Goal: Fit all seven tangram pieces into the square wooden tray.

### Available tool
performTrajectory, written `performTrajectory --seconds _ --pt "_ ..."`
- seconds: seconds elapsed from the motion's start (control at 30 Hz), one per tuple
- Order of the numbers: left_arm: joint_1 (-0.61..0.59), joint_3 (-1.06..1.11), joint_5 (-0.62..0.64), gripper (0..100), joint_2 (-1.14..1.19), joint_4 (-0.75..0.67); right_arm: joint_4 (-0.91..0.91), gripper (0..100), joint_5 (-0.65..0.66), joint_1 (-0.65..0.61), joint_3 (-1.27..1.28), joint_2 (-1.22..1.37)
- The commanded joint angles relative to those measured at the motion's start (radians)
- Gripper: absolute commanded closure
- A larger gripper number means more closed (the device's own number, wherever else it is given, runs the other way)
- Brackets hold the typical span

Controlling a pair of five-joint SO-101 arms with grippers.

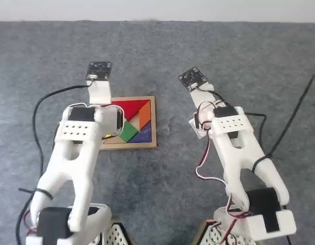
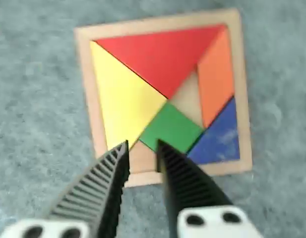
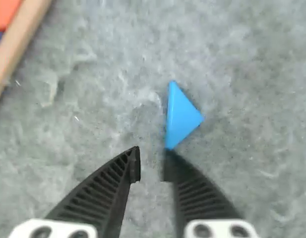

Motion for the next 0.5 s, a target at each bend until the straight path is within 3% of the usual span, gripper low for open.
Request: performTrajectory --seconds 0.0,0.27,0.47 --pt "-0.018 -0.007 0.021 84 -0.052 -0.025 -0.031 80.9 0.071 -0.016 -0.015 0.016" --pt "-0.012 -0.005 0.02 83 -0.052 -0.025 -0.147 81.5 0.158 -0.012 -0.017 0.108" --pt "-0.014 -0.005 0.02 83 -0.052 -0.025 -0.085 81.5 0.155 0.031 -0.11 0.185"
